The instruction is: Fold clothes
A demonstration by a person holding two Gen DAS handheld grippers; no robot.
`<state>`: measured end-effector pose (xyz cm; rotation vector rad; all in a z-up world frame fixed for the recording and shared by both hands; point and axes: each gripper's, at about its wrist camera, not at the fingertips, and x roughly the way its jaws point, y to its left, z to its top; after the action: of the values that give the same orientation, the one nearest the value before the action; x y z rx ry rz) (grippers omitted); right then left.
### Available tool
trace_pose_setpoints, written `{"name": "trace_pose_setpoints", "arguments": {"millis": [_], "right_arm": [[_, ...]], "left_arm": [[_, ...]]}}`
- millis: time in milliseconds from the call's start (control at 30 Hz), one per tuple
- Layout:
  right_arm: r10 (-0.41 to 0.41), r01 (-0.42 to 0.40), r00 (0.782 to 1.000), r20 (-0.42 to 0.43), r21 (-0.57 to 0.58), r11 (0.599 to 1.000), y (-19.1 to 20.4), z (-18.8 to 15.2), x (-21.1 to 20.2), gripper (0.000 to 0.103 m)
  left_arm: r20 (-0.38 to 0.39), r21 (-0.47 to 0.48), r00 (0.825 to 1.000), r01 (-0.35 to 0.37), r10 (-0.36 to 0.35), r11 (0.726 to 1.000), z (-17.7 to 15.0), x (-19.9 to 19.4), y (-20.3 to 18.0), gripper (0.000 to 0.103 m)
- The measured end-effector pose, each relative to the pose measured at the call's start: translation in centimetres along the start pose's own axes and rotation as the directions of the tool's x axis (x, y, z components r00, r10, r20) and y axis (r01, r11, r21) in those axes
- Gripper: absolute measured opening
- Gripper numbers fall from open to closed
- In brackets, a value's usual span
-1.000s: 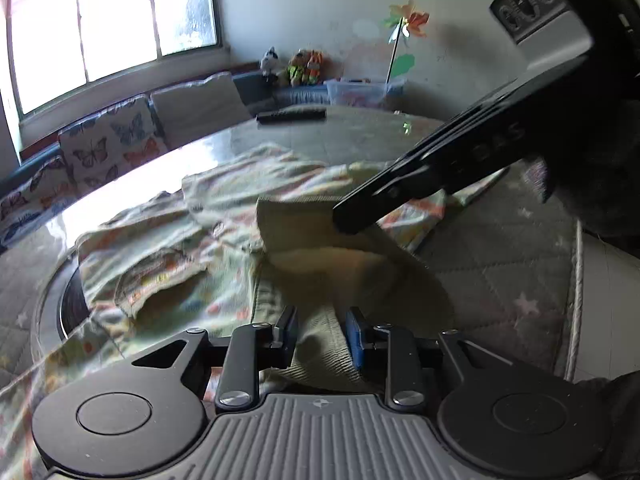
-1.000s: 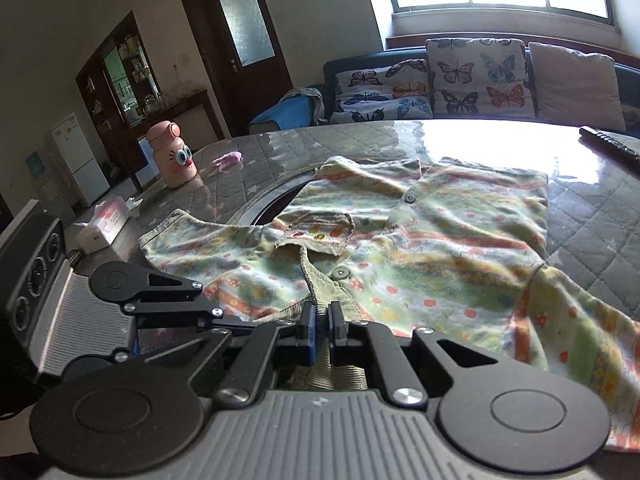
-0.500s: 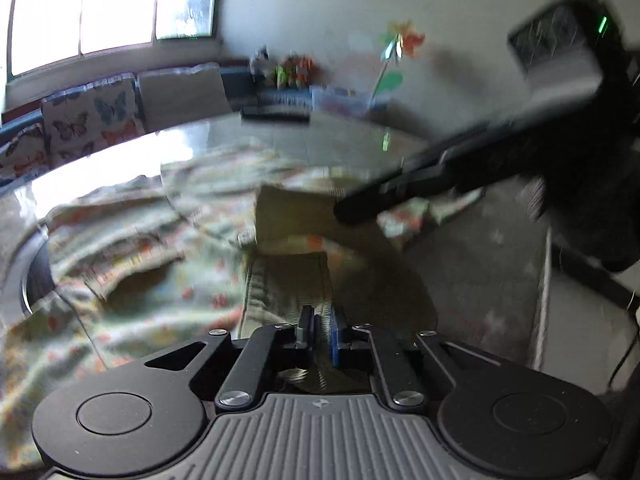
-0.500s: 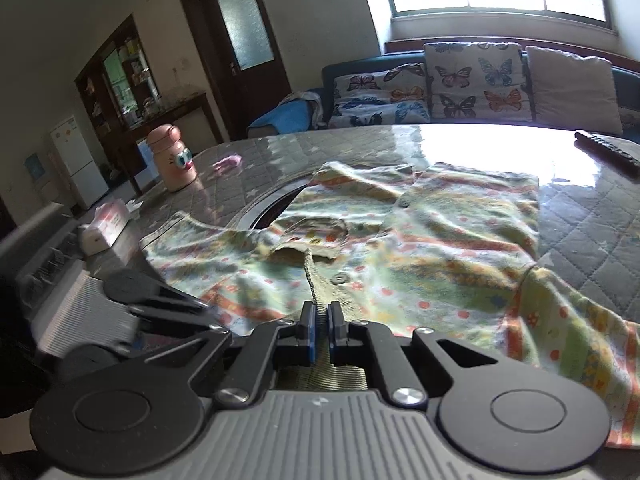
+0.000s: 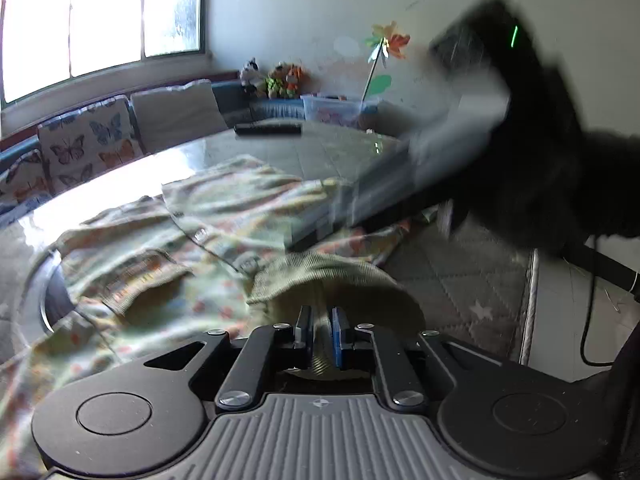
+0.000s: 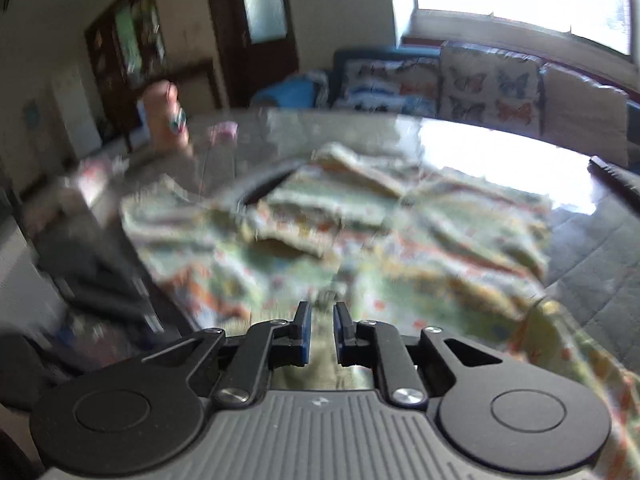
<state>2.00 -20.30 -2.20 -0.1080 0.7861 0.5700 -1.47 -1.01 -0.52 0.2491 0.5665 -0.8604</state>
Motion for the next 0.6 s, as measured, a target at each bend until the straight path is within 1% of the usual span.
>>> {"name": "trace_pose_setpoints", "arguments": {"millis": [100,167,267,300,333,400,500,533,600], "right_arm": [[0.004,-0.006,0.999,-0.041,-0.035,0.999,0.8,-1.2,1.1,0.012],[-0.003,0.001,1.0,-0.027,-0.057,0.998,1.2,-1.9,0.8,0.013],[0.014,-0.014,1.0,0.004,0.01,1.0,0.5,-2.4,-0.8,0.013],[0.005,-0.006,1.0,0.019,0.032,0.999,0.1,-2.5,-1.5,0.014],[-0.016,0.014,0.999,0.035,0.054,0.998,-0.6,-2.7,-2.2,0.015],[-0.072,0.065,0.995,0.065,0.101,0.993,-2.1,-3.0,-3.6,0.019],[-0.177,0.16,0.981,0.084,0.183,0.97,-5.0,-3.4,-5.1,0.02],[-0.208,0.187,0.975,0.083,0.204,0.961,-5.8,-3.5,-5.4,0.02],[-0.31,0.283,0.948,0.066,0.265,0.922,-8.2,-4.0,-6.1,0.021]], "left_arm": [[0.041,-0.018,0.999,-0.025,0.026,1.0,1.2,-0.7,0.7,0.012],[0.058,-0.047,0.997,-0.041,0.043,0.998,2.0,-0.1,1.4,0.012],[0.052,-0.097,0.997,-0.052,0.057,0.994,2.9,1.9,2.5,0.012],[0.043,-0.11,0.998,-0.05,0.055,0.993,3.1,2.8,2.7,0.012],[0.034,-0.12,0.998,-0.047,0.052,0.992,3.2,3.5,2.7,0.012],[0.016,-0.126,0.999,-0.041,0.043,0.991,3.3,4.9,2.6,0.012],[-0.011,-0.104,1.0,-0.024,0.023,0.994,3.0,6.2,1.7,0.012],[-0.019,-0.092,1.0,-0.018,0.016,0.996,2.9,6.5,1.3,0.012],[-0.038,-0.073,0.999,-0.01,0.007,0.997,2.5,7.1,0.8,0.012]]}}
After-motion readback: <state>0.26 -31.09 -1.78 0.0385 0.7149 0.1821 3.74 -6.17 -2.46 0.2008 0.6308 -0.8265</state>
